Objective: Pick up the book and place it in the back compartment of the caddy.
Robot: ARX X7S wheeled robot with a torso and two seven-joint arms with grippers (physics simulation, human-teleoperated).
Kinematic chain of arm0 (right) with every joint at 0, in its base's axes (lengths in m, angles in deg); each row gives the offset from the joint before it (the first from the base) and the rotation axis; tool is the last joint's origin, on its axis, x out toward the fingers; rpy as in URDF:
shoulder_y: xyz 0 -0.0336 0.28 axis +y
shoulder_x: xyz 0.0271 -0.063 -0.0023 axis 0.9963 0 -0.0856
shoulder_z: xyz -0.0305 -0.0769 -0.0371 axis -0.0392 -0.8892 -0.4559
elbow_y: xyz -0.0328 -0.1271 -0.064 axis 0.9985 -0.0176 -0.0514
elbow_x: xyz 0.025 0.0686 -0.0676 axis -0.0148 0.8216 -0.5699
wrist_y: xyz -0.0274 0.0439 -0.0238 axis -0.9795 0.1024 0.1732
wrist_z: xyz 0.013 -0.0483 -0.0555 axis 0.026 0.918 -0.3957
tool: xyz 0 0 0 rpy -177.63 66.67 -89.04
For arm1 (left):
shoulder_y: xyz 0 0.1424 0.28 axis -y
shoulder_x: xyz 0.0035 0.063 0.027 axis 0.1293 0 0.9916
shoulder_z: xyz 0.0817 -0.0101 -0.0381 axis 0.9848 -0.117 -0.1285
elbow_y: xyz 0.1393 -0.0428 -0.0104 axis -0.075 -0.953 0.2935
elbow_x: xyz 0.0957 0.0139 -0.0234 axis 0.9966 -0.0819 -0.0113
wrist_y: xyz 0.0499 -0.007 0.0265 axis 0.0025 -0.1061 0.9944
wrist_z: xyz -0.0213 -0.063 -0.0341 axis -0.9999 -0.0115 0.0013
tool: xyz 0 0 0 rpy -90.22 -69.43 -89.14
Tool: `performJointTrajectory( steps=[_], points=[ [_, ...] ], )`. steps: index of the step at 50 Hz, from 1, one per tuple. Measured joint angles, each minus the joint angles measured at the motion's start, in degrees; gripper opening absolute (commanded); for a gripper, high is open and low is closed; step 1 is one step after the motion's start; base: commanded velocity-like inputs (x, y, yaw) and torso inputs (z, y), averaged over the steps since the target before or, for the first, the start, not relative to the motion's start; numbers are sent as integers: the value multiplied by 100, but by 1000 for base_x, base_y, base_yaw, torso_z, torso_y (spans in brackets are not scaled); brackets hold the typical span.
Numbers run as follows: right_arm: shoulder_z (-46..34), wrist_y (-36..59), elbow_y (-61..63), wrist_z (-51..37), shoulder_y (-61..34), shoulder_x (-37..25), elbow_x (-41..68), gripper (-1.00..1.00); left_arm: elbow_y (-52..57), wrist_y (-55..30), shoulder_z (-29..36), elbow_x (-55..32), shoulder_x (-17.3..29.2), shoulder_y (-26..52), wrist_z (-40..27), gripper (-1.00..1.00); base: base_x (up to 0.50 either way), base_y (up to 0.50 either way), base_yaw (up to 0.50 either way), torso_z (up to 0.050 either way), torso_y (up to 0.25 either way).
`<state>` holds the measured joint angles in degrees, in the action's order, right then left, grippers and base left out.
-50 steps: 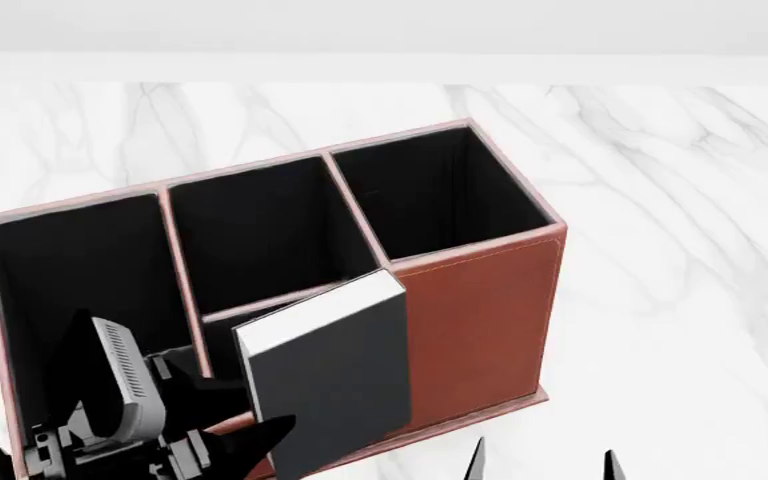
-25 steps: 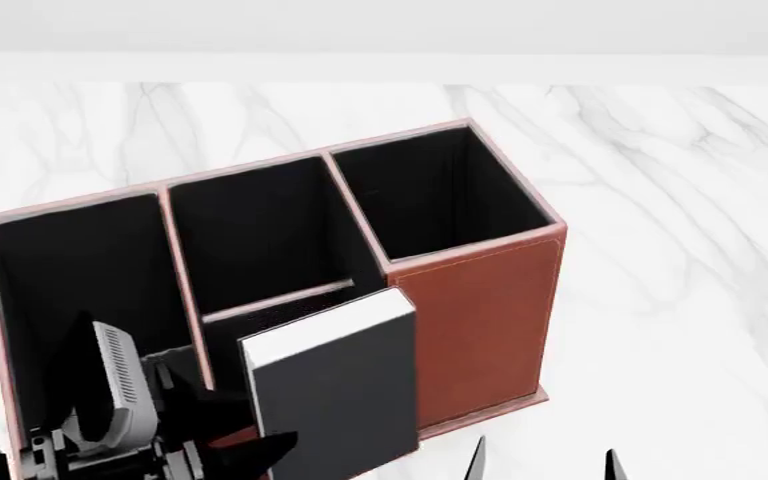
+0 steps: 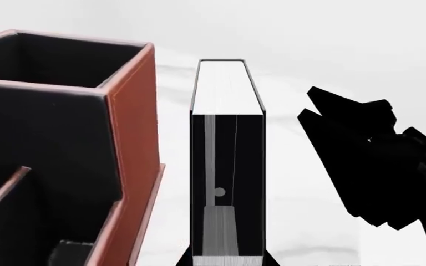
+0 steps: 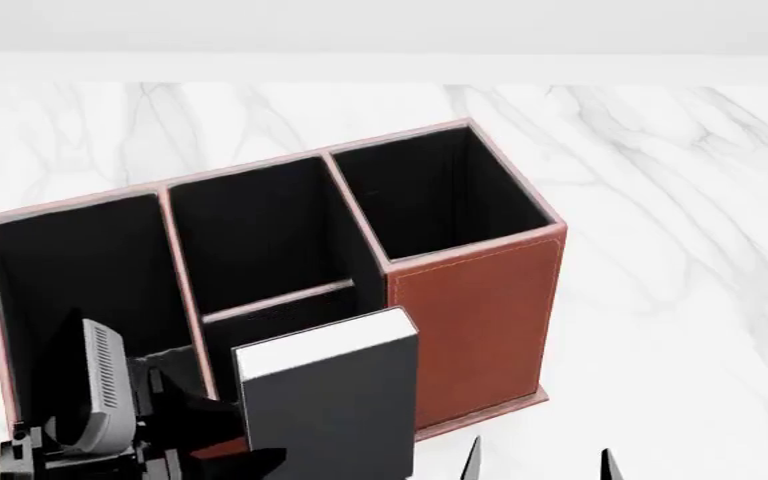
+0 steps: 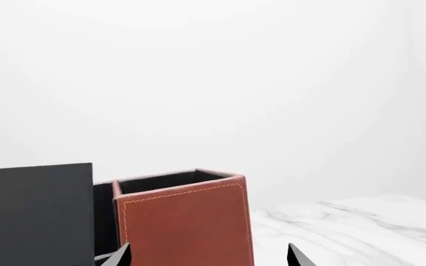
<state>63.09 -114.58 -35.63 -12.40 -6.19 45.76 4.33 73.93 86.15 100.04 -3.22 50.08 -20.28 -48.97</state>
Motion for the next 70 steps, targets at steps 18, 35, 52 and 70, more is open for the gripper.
performJointTrajectory(
  steps=[18,35,52,70],
  points=[
    [-36,-15,-45,4,-26,1,-18,100,-444,-120,-34,174,-36,234,-93,-100,0,0,0,0,1],
    [-69,1,-85,11,-56,-2,-6,100,-915,-15,-63,411,-190,347,-74,-100,0,0,0,1,2],
    [-98,4,-103,6,-68,-5,-16,100,-1810,161,-124,538,-513,460,406,-100,0,0,0,0,1],
    [-126,11,-85,-8,-65,-17,-23,100,-3202,383,-164,584,-1150,564,1158,-100,0,0,0,1,1]
  ],
)
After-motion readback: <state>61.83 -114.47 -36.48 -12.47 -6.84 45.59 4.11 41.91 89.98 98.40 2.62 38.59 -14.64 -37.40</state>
